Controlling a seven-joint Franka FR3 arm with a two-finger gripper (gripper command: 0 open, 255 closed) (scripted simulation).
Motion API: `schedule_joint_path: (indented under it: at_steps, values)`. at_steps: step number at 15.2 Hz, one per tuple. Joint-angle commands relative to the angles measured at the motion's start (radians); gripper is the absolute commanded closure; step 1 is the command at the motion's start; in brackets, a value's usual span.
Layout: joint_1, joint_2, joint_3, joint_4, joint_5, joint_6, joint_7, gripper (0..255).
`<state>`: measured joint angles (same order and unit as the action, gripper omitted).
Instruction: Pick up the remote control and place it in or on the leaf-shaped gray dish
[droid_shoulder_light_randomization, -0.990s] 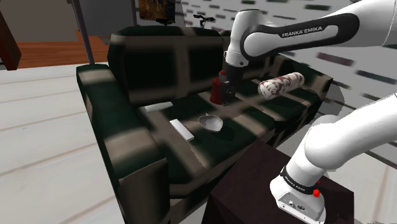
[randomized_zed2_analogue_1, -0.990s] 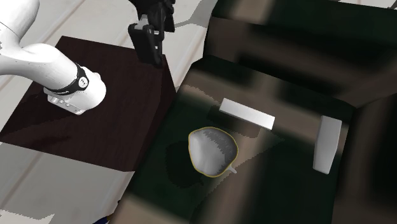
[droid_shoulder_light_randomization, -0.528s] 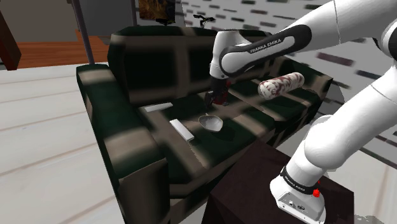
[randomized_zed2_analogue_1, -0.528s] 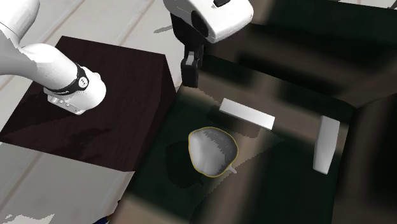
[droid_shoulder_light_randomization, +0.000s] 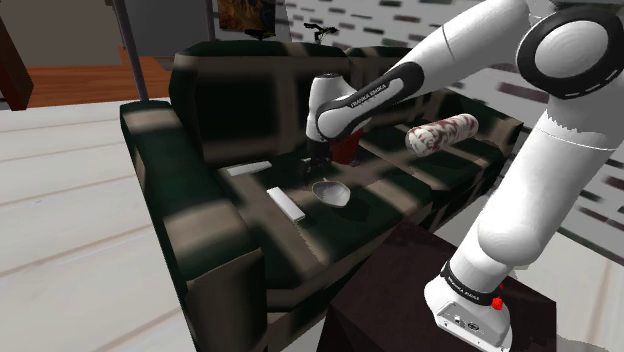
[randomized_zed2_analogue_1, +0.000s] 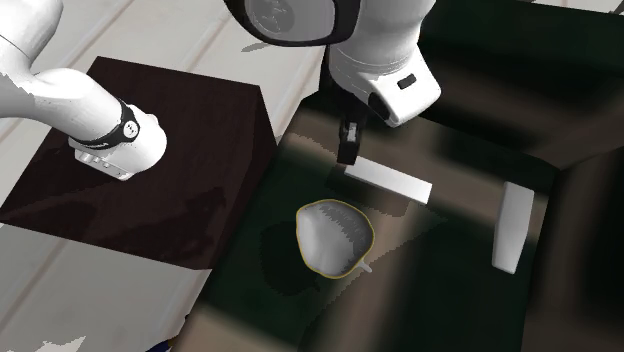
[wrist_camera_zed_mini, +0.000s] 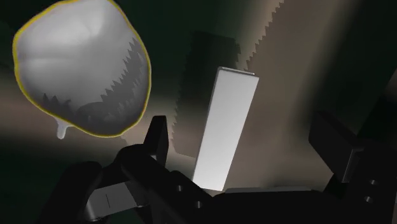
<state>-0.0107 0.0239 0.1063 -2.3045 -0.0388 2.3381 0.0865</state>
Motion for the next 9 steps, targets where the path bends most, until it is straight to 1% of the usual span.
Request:
schedule_joint_path:
  at_steps: [1,5,9]
  values:
    - [-0.002,0.087,-0.003,0.052,-0.012,0.036,0.010,0]
    - [0.004,0.247,-0.010,0.160,-0.035,0.087,0.036,0]
    - [0.013,0.407,-0.020,0.288,-0.050,0.117,0.055,0]
